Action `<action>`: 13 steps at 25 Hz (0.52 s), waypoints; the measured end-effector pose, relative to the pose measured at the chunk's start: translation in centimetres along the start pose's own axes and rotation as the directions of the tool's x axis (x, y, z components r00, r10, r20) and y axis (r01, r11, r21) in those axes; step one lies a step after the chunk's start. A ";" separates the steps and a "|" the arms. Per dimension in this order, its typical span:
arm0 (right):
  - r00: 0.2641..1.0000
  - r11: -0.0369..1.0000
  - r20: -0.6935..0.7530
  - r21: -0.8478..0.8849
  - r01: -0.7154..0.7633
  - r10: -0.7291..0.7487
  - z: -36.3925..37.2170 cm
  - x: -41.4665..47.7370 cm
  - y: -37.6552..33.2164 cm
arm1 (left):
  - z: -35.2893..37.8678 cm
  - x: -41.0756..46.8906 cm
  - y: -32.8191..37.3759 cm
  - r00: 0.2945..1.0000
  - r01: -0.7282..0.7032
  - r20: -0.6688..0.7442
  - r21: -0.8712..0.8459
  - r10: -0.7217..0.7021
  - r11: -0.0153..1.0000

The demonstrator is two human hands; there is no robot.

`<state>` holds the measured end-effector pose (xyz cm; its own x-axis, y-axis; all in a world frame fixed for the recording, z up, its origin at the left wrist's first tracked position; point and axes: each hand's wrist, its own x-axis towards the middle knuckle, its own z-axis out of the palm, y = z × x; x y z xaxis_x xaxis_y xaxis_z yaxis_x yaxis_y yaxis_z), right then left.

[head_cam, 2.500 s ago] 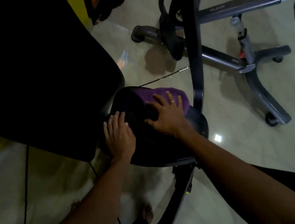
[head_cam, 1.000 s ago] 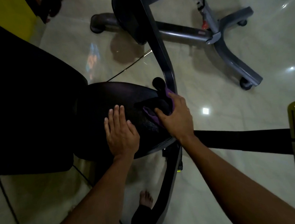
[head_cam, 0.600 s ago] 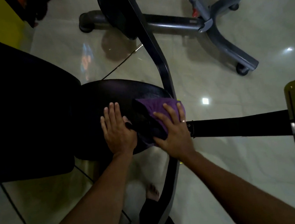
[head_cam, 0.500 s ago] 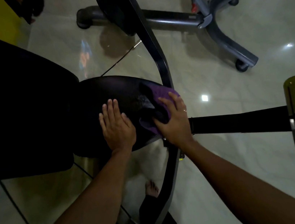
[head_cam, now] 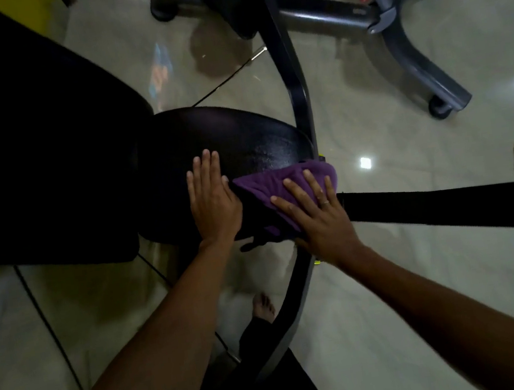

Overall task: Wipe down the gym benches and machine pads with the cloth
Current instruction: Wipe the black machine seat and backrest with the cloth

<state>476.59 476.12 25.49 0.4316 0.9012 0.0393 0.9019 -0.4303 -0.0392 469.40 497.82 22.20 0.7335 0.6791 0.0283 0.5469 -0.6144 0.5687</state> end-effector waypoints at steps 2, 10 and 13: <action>0.998 1.000 0.062 -0.003 0.013 -0.012 -1.0 1.1 0.6 | -0.5 -0.7 -1.1 0.999 0.048 -0.026 0.044 -0.047 0.998; 0.910 0.954 0.335 -0.086 0.288 -0.244 -0.6 9.7 -6.7 | -2.4 -4.4 -5.9 0.956 0.263 -0.148 0.041 -0.255 0.964; 0.914 0.945 0.273 -0.041 0.324 -0.302 -1.8 8.4 -3.4 | -2.1 -4.6 -5.4 0.936 0.313 -0.178 0.021 -0.304 0.950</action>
<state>477.15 485.02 27.79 0.1172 0.9674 -0.2245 0.9931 -0.1164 0.0171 462.26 498.89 20.77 0.4482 0.8939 -0.0003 0.7572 -0.3795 0.5316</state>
